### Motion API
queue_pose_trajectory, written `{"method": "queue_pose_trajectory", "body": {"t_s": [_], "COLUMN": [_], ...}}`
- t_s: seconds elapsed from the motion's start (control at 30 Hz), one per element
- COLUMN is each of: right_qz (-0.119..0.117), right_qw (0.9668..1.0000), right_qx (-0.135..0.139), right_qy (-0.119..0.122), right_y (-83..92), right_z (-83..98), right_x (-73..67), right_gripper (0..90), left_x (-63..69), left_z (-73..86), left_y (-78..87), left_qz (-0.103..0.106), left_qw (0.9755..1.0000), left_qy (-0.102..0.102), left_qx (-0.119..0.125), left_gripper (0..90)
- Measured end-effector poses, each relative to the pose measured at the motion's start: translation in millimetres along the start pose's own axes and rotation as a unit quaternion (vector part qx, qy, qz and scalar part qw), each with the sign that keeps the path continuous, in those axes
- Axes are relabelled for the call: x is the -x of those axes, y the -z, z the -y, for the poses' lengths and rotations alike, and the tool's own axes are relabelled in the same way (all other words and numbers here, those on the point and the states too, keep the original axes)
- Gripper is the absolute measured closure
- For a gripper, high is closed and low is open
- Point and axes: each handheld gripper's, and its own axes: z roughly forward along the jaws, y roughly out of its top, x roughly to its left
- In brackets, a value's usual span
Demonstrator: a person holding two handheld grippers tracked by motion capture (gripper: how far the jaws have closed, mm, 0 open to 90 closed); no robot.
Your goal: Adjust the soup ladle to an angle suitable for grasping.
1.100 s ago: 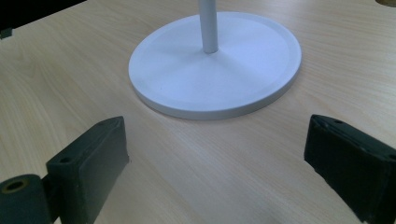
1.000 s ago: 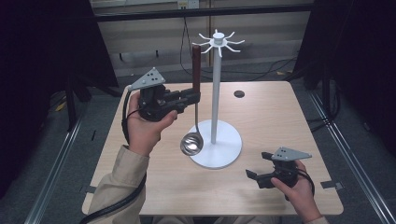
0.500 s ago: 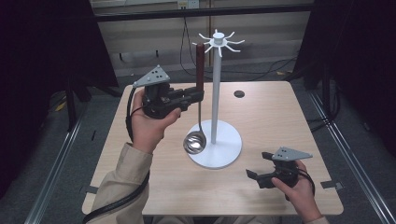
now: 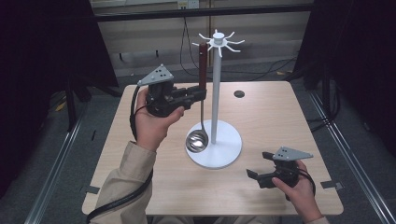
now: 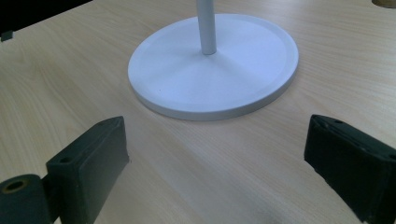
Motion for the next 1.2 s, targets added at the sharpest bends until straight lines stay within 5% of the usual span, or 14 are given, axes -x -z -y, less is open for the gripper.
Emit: {"method": "queue_pose_trajectory", "body": {"t_s": [1.2], "right_qz": [0.000], "right_qw": [1.0000], "right_qx": [-0.001], "right_qy": [0.002], "right_y": [1.3], "right_z": [-0.4], "right_x": [0.7], "right_gripper": [5.4], "left_x": [0.0], "left_z": [3.6], "left_y": [-18.0], "left_qz": [-0.016], "left_qw": [0.9998], "left_qy": [-0.006], "left_qx": [0.011], "left_gripper": [74.5]}}
